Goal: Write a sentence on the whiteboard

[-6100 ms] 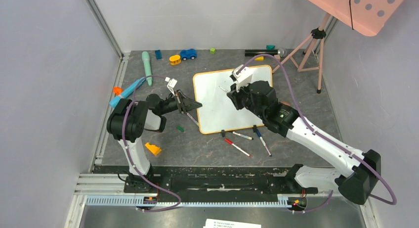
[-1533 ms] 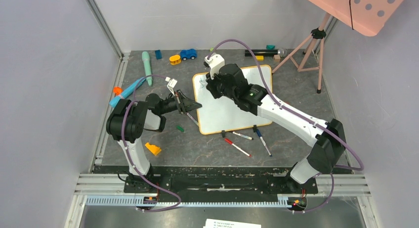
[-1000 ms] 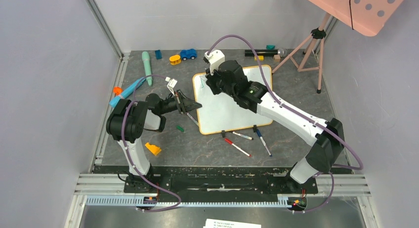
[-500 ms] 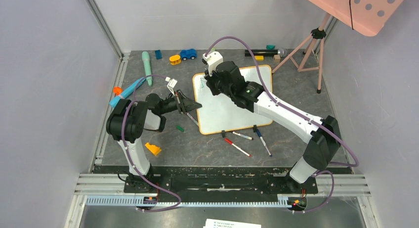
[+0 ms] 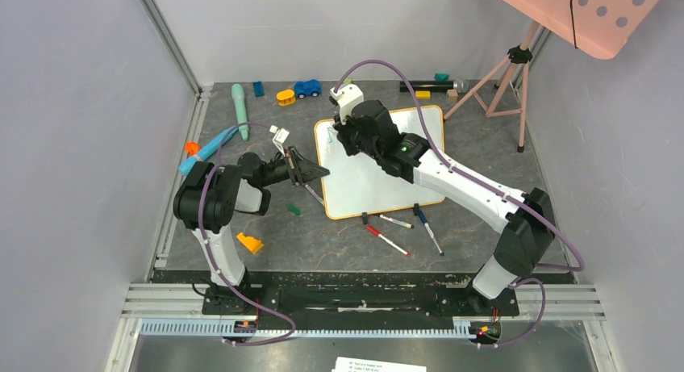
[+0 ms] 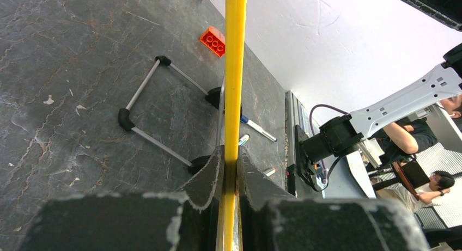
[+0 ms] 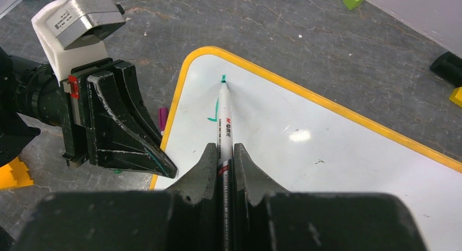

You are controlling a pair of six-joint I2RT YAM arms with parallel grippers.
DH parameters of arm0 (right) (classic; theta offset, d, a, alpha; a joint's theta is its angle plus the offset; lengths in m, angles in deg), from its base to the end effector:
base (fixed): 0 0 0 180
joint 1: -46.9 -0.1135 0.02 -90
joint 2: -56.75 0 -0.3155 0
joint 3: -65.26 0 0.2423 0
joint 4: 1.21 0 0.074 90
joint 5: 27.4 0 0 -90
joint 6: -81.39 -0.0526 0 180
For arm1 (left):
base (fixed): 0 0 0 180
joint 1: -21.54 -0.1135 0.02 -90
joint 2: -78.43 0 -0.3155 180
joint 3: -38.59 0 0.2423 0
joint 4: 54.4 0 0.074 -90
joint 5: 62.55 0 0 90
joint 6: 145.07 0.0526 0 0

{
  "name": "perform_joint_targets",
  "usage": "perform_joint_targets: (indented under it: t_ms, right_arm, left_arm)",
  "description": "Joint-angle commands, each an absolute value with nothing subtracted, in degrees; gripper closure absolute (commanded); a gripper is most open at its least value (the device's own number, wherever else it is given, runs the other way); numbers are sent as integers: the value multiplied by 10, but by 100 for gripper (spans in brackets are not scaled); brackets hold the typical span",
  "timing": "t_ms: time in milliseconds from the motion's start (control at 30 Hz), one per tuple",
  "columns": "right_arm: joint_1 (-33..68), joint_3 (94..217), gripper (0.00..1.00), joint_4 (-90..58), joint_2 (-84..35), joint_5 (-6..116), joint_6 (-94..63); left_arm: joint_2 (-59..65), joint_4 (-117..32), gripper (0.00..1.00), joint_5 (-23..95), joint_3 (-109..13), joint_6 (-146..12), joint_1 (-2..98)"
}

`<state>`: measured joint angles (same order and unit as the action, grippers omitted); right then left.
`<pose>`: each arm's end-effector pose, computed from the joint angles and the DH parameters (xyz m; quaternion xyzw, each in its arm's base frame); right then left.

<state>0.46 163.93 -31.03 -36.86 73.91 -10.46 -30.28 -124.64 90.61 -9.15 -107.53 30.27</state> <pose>0.2799 0.2793 0.3971 -0.2688 0.7957 0.1437 0.5235 0.3243 -0.0973 0.2162 0.1648 0.6607 -0.6223 0.3861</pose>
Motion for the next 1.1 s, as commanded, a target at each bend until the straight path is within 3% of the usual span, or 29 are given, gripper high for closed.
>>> perform_joint_targets:
  t_ms: [0,500,1067]
  right_arm:
    - [9,1662,100,-298,-374,767,-99]
    - [16,1635,100,-307,-353,799,-106]
    - [17,1600,100,-300,-339,736,-112]
  left_arm:
    - [-279,-1293,98,917,-94,-1062,301]
    - [-281,-1293,98,916,-95,-1061,301]
    - [-282,-1293,98,915,-94,-1062,301]
